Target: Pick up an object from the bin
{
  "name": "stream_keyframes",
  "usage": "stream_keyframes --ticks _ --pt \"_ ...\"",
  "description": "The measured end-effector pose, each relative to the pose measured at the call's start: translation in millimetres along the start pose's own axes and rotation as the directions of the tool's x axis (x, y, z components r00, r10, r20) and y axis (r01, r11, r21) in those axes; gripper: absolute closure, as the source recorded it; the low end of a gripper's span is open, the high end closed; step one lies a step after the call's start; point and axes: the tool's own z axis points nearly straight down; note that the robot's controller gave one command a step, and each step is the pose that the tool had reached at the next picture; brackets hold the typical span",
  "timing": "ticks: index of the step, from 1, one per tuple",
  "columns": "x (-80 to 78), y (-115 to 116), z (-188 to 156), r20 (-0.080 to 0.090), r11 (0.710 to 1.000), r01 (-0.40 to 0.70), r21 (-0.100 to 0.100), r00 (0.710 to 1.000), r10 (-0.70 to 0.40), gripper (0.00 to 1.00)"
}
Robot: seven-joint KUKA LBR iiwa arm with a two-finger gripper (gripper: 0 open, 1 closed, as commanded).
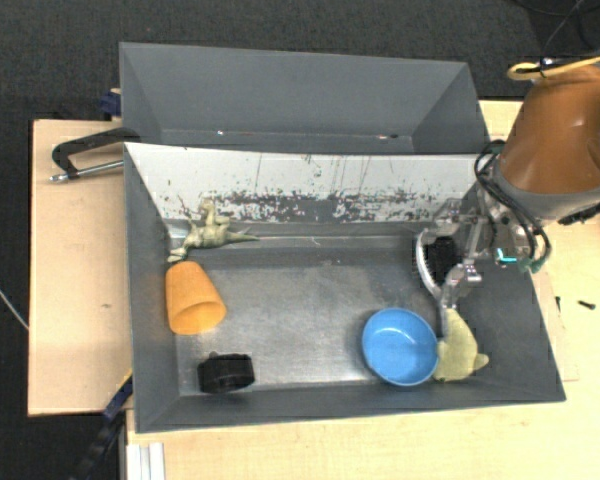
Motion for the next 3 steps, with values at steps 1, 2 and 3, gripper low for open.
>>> stream_keyframes --ticks 1,2,3 --pt "30.5 12.7 96.3 0.005 0.95 0.313 0.0 0.95 -0.313 0.0" --pt "28.3 13.9 93.3 0.012 0.95 0.312 0.0 0.95 -0.312 1.0" --pt "30.5 36.9 -55.4 0.017 0.875 0.484 0.011 0.875 -0.484 1.0"
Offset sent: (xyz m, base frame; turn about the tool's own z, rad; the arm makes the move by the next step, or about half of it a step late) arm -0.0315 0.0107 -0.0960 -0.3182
